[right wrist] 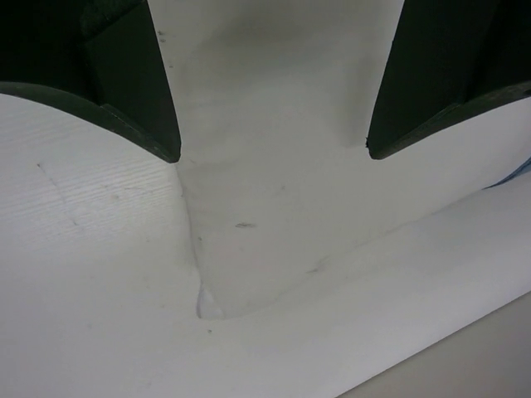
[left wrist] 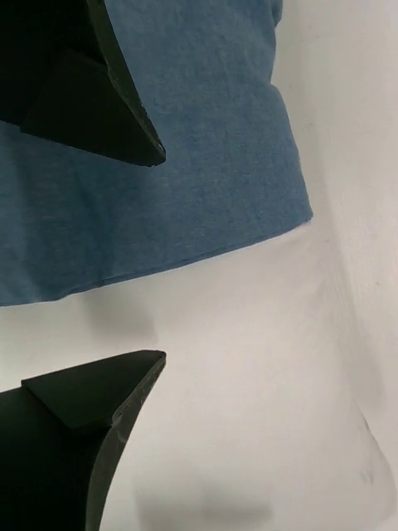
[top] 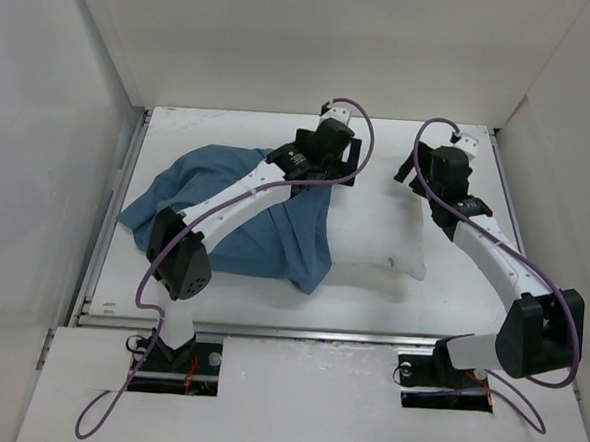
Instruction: Put the pillow into the pillowcase
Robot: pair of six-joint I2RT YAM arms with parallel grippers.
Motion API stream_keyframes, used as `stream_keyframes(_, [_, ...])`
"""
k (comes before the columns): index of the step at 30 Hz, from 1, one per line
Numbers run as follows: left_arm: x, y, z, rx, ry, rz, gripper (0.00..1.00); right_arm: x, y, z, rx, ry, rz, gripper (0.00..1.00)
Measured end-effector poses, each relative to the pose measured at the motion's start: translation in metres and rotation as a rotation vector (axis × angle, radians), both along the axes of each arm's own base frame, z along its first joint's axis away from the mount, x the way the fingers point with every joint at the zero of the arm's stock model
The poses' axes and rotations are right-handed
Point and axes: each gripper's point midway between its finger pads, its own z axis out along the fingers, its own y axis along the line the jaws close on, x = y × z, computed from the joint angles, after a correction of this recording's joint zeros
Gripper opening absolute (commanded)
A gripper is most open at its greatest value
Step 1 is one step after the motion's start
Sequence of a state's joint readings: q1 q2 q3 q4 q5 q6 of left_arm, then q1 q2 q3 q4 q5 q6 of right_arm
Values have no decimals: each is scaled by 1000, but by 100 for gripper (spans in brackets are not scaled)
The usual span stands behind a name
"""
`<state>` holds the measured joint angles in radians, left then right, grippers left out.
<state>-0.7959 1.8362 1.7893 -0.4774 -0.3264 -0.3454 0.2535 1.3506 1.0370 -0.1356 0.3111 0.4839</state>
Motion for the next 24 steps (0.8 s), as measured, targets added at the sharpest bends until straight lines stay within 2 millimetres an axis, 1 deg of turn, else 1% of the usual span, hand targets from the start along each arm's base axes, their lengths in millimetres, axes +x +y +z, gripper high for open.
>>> stream_keyframes(1, [4, -1, -8, 21, 13, 2, 81, 0, -5, -3, 6, 9, -12, 100])
stream_keyframes(2, [7, 0, -16, 45, 28, 8, 69, -1, -9, -6, 12, 19, -18, 100])
stream_keyframes(3, [9, 1, -25, 73, 45, 17, 62, -1, -11, -8, 17, 25, -18, 100])
stream_keyframes(6, [14, 10, -47, 140, 80, 51, 43, -2, -5, -11, 42, 37, 19, 100])
stream_keyframes(7, [16, 13, -51, 154, 85, 63, 29, -1, -2, -12, 49, 39, 32, 100])
stream_keyframes(8, [17, 15, -52, 159, 85, 75, 20, -1, 3, -15, 58, 45, 59, 100])
stream_keyframes(10, [20, 22, -47, 171, 79, 97, 6, 2, 14, -20, 73, 53, 113, 100])
stream_keyframes(11, [21, 24, -43, 171, 74, 106, 0, 4, 20, -25, 80, 63, 145, 100])
stream_keyframes(14, [25, 26, -34, 164, 61, 115, 0, 9, 34, -45, 90, 100, 228, 100])
stream_keyframes(16, [26, 28, -32, 164, 58, 118, 0, 15, 42, -58, 101, 119, 279, 89])
stream_keyframes(17, [27, 29, -30, 165, 56, 118, 0, 18, 46, -62, 109, 121, 307, 78])
stream_keyframes(18, [29, 30, -28, 164, 51, 118, 0, 21, 51, -64, 122, 117, 343, 48])
stream_keyframes(19, [30, 29, -25, 163, 46, 113, 0, 23, 58, -65, 137, 107, 388, 35])
stream_keyframes(20, [31, 28, -21, 159, 38, 104, 0, 25, 66, -62, 162, 89, 433, 27])
stream_keyframes(22, [34, 24, -11, 147, 22, 81, 0, 26, 83, -54, 198, 43, 528, 13])
stream_keyframes(24, [37, 18, 5, 117, 1, 51, 0, 21, 96, -44, 213, -22, 606, 6])
